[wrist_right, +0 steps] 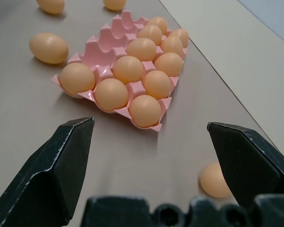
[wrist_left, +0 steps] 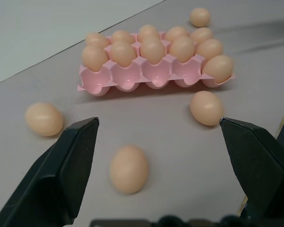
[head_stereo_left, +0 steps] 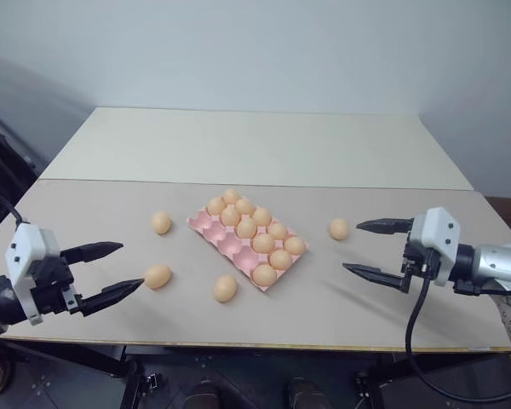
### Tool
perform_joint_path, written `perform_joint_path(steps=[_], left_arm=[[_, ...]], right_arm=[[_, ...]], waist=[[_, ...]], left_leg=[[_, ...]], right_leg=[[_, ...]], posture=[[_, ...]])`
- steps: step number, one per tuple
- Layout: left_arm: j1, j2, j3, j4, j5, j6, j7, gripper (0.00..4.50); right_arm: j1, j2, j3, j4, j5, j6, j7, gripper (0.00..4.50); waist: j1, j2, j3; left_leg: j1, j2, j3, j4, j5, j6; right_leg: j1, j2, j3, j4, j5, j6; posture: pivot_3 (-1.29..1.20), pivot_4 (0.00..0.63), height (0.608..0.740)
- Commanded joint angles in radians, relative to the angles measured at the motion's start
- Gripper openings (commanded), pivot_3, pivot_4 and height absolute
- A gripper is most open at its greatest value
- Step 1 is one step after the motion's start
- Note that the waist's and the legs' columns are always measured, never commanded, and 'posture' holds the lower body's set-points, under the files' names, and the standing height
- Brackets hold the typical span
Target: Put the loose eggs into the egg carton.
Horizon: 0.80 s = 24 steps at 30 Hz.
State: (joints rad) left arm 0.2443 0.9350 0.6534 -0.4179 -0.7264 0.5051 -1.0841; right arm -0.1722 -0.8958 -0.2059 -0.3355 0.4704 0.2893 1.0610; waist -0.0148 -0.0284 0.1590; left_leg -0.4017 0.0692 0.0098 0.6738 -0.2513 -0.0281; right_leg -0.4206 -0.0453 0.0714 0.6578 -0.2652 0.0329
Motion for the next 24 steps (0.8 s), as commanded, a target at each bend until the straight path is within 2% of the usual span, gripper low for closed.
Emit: perform_joint_path(steps=[1,4,16,24], left_arm=[[-0.001,-0.006,0.04,-0.021,-0.008,-0.014,-0.004,4.44],[-0.024,-0.018,0.049,-0.033,-0.049,0.014,0.032,4.44],[-0.035,-0.005,0.029,-0.034,-0.034,-0.003,0.001,4.44],[-0.078,0.01,-0.024,-0.014,-0.033,-0.002,-0.029,4.44]], right_arm=[[-0.014,0.001,-0.007,-0.005,0.0,-0.026,0.007,4.5],[-0.016,0.002,-0.007,-0.001,-0.003,-0.029,0.009,4.5],[-0.046,-0.009,-0.007,0.014,-0.007,-0.018,0.018,4.5],[-0.045,0.005,0.014,0.011,-0.063,-0.029,-0.021,4.5]], waist=[[0.0,0.0,0.0],[0.0,0.0,0.0],[0.0,0.0,0.0],[0.0,0.0,0.0]], left_leg=[[0.0,0.0,0.0,0.0,0.0,0.0],[0.0,0.0,0.0,0.0,0.0,0.0],[0.0,0.0,0.0,0.0,0.0,0.0],[0.0,0.0,0.0,0.0,0.0,0.0]], right_leg=[[0.0,0.0,0.0,0.0,0.0,0.0],[0.0,0.0,0.0,0.0,0.0,0.0],[0.0,0.0,0.0,0.0,0.0,0.0],[0.0,0.0,0.0,0.001,0.0,0.0]], posture=[[0.0,0.15,0.74],[0.0,0.15,0.74],[0.0,0.15,0.74],[0.0,0.15,0.74]])
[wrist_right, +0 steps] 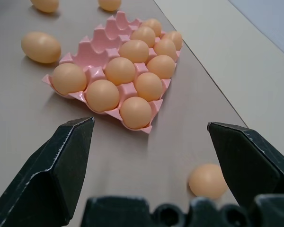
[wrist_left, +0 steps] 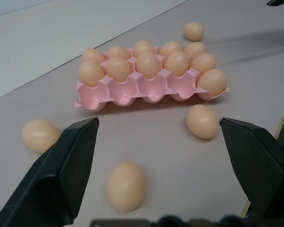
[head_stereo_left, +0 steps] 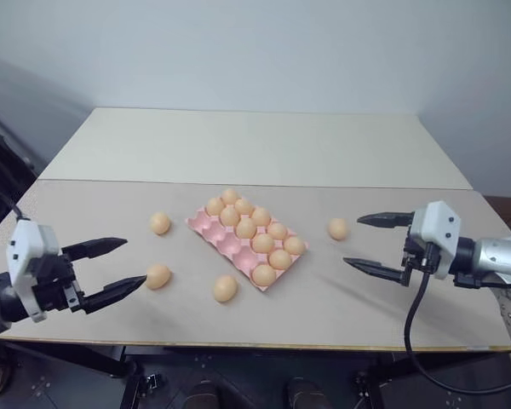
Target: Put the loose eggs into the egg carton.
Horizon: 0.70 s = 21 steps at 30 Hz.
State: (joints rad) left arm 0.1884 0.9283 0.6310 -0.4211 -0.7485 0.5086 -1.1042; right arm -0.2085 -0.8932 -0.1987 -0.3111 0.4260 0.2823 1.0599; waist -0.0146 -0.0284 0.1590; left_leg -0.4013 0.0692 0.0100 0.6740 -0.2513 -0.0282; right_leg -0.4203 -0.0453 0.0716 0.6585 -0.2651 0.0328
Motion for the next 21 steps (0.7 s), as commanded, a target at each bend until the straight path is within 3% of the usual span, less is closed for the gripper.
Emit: perform_joint_path(steps=[1,9,13,21], left_arm=[[-0.028,0.016,-0.008,-0.011,-0.011,-0.006,-0.009,4.44],[-0.136,0.008,-0.094,0.019,-0.004,-0.012,0.011,4.44],[-0.178,0.011,-0.126,0.025,-0.011,-0.01,0.002,4.44],[-0.183,0.012,-0.122,0.019,-0.014,-0.006,0.004,4.44]], right_arm=[[-0.017,0.007,0.018,-0.008,-0.031,-0.019,-0.03,4.5],[-0.218,0.096,0.229,0.262,-0.325,-0.106,-0.186,4.5],[-0.368,0.181,0.331,0.517,-0.488,-0.126,-0.315,4.5],[-0.482,0.275,0.376,0.765,-0.549,-0.176,-0.352,4.5]], waist=[[0.0,0.0,0.0],[-0.008,0.0,0.0],[-0.011,0.0,0.0],[-0.015,0.001,0.001]], left_leg=[[0.0,0.0,0.0,0.0,0.0,0.0],[0.001,0.0,0.001,0.0,0.0,0.0],[0.001,0.0,0.002,0.0,0.0,0.0],[-0.002,0.0,0.002,0.001,0.0,0.0]], right_leg=[[0.0,0.0,0.0,0.0,0.0,0.0],[0.0,0.0,0.001,0.002,0.0,0.0],[-0.001,0.0,0.002,0.002,0.0,0.0],[-0.002,0.0,0.001,0.001,0.0,0.0]], posture=[[0.0,0.15,0.74],[0.0,0.15,0.74],[0.0,0.15,0.74],[0.0,0.15,0.74]])
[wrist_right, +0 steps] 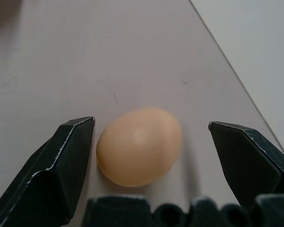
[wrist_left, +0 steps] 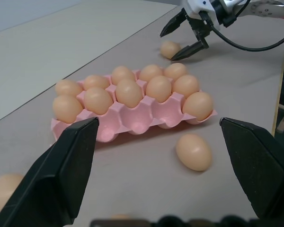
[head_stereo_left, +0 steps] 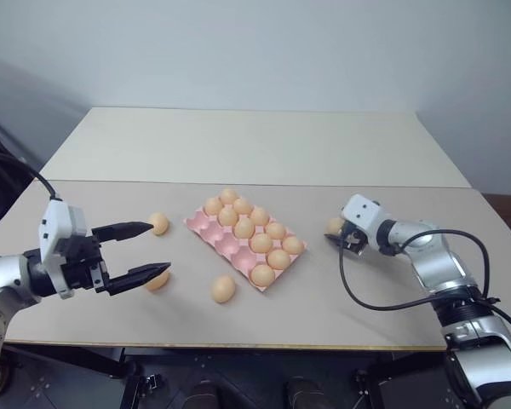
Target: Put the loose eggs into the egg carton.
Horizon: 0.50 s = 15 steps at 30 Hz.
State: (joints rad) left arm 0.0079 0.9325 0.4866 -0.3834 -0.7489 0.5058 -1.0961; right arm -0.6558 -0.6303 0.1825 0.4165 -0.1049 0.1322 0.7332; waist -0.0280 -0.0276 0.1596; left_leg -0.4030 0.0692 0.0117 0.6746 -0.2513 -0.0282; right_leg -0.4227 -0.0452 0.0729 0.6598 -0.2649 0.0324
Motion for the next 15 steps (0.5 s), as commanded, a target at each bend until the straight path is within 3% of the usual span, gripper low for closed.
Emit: perform_joint_path(steps=[1,3,6,11,15], left_arm=[[0.0,0.008,0.026,-0.019,-0.013,-0.003,-0.004,4.44],[0.003,0.009,0.032,-0.02,-0.013,-0.004,-0.003,4.44],[0.008,0.01,0.039,-0.024,-0.011,-0.006,-0.002,4.5],[0.007,0.015,0.045,-0.023,-0.007,-0.008,0.001,4.5],[0.0,0.018,0.049,-0.02,-0.015,-0.006,-0.002,4.5]], right_arm=[[-0.042,0.022,-0.007,0.052,-0.018,-0.024,-0.027,4.5],[-0.054,0.036,-0.012,0.081,-0.017,-0.026,-0.032,4.5],[-0.06,0.047,-0.018,0.109,-0.015,-0.029,-0.035,3.89],[-0.026,0.047,-0.054,0.015,0.033,0.0,-0.005,2.36],[-0.009,0.052,-0.083,-0.123,0.064,0.056,-0.01,2.26]], waist=[[-0.004,0.0,0.0],[-0.01,0.0,0.0],[-0.014,0.0,0.0],[-0.013,0.0,0.0],[-0.014,0.0,0.0]], left_leg=[[0.0,0.0,0.0,0.0,0.0,0.0],[0.001,0.0,0.0,0.0,0.0,0.0],[0.003,0.0,0.0,0.0,0.0,0.0],[0.002,0.0,0.0,0.0,0.0,0.0],[0.002,0.0,0.0,0.0,0.0,0.0]], right_leg=[[0.0,0.0,0.0,0.0,0.0,0.0],[0.001,0.0,0.0,0.002,0.0,0.0],[0.002,0.0,0.0,0.003,0.0,0.0],[0.001,0.0,0.0,0.002,0.0,0.0],[0.001,0.0,0.0,0.003,0.0,0.0]], posture=[[0.0,0.15,0.74],[0.0,0.15,0.74],[0.0,0.15,0.74],[0.0,0.15,0.74],[0.0,0.15,0.74]])
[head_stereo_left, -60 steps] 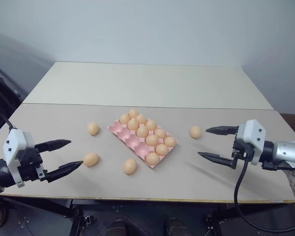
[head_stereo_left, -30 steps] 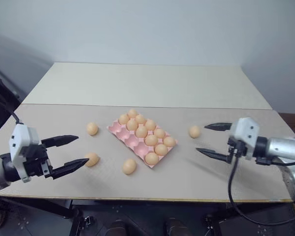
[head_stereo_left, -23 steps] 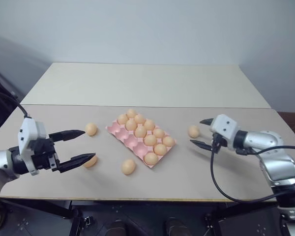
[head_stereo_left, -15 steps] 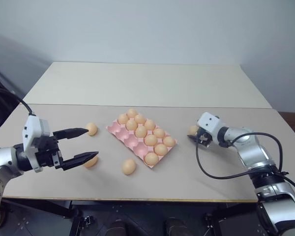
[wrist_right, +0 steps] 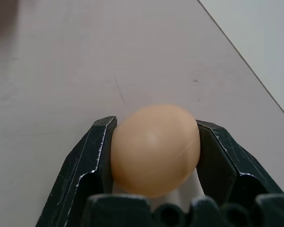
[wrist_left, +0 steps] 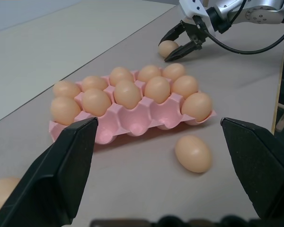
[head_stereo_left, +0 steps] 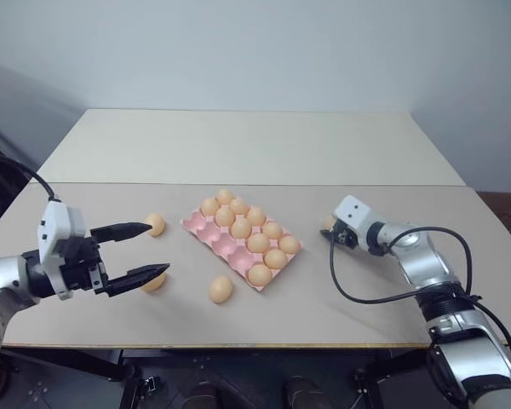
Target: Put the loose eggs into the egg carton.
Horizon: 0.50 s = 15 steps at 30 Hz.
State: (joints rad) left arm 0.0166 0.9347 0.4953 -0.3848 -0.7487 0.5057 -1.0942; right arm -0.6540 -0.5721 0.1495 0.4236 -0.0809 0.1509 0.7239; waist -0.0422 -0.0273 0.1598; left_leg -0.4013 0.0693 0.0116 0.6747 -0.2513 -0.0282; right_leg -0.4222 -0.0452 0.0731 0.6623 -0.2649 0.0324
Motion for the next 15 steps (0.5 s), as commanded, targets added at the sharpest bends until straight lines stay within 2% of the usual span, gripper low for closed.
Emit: perform_joint_path(steps=[1,7,12,15], left_arm=[[-0.016,0.015,0.042,-0.014,-0.022,-0.003,-0.005,4.5],[-0.048,0.037,0.037,0.029,-0.06,0.009,-0.068,4.5],[-0.077,0.07,-0.008,0.065,-0.067,0.008,-0.161,4.5],[-0.087,0.083,-0.023,0.078,-0.059,0.004,-0.193,4.5]], right_arm=[[-0.01,-0.002,-0.054,-0.183,0.052,0.055,0.003,2.26],[0.0,0.098,0.007,-0.489,0.149,0.178,0.05,2.26],[-0.016,0.208,0.129,-0.517,0.122,0.192,0.05,2.26],[-0.03,0.238,0.174,-0.488,0.1,0.18,0.052,2.26]], waist=[[-0.001,0.0,0.0],[-0.006,0.001,0.0],[0.0,0.001,0.001],[0.004,0.001,0.001]], left_leg=[[0.0,0.0,0.0,0.0,0.0,0.0],[0.001,0.001,0.0,-0.001,0.0,0.0],[0.001,0.001,0.0,0.0,0.0,0.0],[-0.001,0.001,-0.001,0.0,0.0,0.0]], right_leg=[[0.0,0.0,0.0,0.0,0.0,0.0],[-0.001,0.001,0.0,0.001,0.0,0.0],[0.0,0.001,-0.001,0.001,0.0,0.0],[-0.001,0.001,-0.001,0.001,0.0,0.0]], posture=[[0.0,0.15,0.74],[0.0,0.15,0.74],[0.0,0.15,0.74],[0.0,0.15,0.74]])
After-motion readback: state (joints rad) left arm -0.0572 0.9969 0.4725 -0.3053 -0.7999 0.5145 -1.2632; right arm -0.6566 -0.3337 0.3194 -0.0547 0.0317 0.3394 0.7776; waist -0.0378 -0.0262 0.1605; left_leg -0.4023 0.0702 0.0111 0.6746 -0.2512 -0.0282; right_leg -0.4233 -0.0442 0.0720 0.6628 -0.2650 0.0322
